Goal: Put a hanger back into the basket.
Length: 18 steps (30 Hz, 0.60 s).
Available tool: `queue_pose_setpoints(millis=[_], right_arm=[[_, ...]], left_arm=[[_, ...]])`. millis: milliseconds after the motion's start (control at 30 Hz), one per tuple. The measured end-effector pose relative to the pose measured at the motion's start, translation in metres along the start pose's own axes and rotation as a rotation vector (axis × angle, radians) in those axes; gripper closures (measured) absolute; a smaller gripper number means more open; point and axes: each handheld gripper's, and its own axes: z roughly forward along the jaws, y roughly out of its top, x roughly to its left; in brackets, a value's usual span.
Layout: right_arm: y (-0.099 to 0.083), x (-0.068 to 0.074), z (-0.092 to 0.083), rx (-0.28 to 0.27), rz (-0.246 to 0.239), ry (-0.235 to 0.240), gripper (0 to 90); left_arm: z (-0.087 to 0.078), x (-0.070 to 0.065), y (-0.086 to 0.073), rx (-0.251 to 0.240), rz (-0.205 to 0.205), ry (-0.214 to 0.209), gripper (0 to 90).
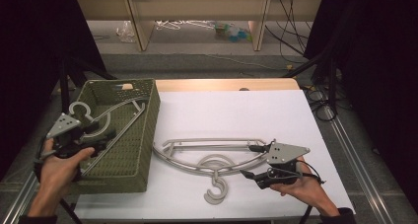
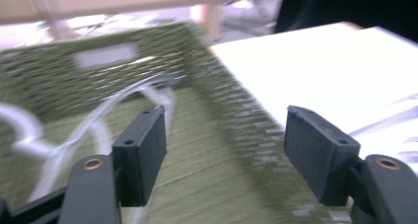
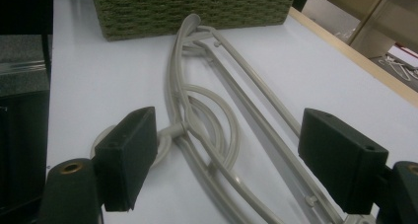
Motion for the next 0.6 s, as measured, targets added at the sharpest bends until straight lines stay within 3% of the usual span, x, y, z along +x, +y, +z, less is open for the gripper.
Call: queue_pose_setpoints(millis=[33,67,133,267,333,367,500,600], right_arm=[[0.0,0.0,0.0,0.003,-0.004,-0.002,23.8],[0.0,0.001,0.001,0.009,-0.001,0.002,23.8],[0.0,0.001,0.002,0.014,0.0,-0.003,23.9],[-0.002,0.0,0.003,0.034,0.013,-0.016,23.8],[-0.003,0.0,0.003,0.02,0.021,-0.024,24.9],[-0.004,0.0,0.004,0.012,0.041,-0.017,25.8],[-0.008,-0.002,0.006,0.04,0.052,-0.027,24.7],[-0.008,-0.001,0.006,0.038,0.049,-0.029,24.6]], left_arm=[[0.0,-0.009,-0.001,0.002,0.018,-0.016,30.5],[-0.001,-0.026,-0.004,-0.003,0.047,-0.045,28.8],[-0.002,-0.032,-0.005,-0.012,0.052,-0.057,27.9],[-0.004,-0.068,-0.015,-0.049,0.087,-0.136,25.0],[-0.004,-0.081,-0.021,-0.059,0.103,-0.155,23.7],[-0.004,-0.081,-0.021,-0.059,0.103,-0.155,22.1],[-0.002,-0.103,-0.038,-0.067,0.118,-0.21,21.2],[-0.001,-0.108,-0.044,-0.073,0.15,-0.209,21.2]])
